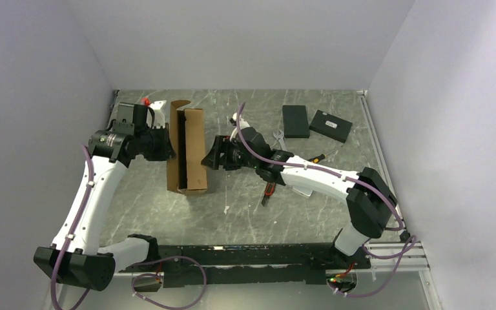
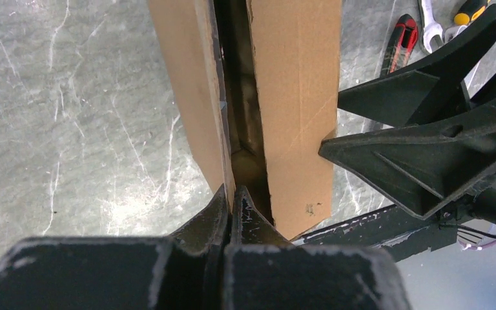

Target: Unpack the express box

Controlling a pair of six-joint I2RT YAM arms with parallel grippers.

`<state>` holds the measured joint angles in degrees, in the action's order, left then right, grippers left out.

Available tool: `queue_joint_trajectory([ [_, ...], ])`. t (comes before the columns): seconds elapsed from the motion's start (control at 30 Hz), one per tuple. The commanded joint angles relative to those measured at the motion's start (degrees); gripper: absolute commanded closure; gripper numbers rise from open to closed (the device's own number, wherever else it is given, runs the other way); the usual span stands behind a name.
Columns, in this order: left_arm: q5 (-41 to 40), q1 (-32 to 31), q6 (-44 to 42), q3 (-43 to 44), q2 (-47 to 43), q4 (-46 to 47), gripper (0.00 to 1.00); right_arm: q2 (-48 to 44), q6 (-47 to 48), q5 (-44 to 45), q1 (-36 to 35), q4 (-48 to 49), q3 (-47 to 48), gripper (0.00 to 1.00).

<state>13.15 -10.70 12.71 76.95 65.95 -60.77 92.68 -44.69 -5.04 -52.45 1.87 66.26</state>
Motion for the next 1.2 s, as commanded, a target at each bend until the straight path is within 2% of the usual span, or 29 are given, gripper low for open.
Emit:
queue_joint_trajectory([
  [0.0, 1.5, 0.0, -2.5, 3.6, -1.0, 3.1, 1.00, -1.7, -0.9, -0.1, 0.7, 2.3, -2.2, 0.31],
  [0.47, 3.3, 0.0, -1.8, 3.5, 1.4, 5.4, 1.00, -1.6, -1.1, -2.4, 1.2, 3.3, -3.4, 0.31],
  [0.77, 3.8, 0.0, -4.3, 9.7, 6.6, 3.8, 1.00, -2.3, -2.4, -2.1, 2.0, 4.5, -8.0, 0.33],
  [1.17, 1.6, 0.0, -5.7, 12.9, 10.6, 3.0, 1.00, -0.8, -3.5, -2.3, 4.7, 7.4, -13.2, 0.33],
])
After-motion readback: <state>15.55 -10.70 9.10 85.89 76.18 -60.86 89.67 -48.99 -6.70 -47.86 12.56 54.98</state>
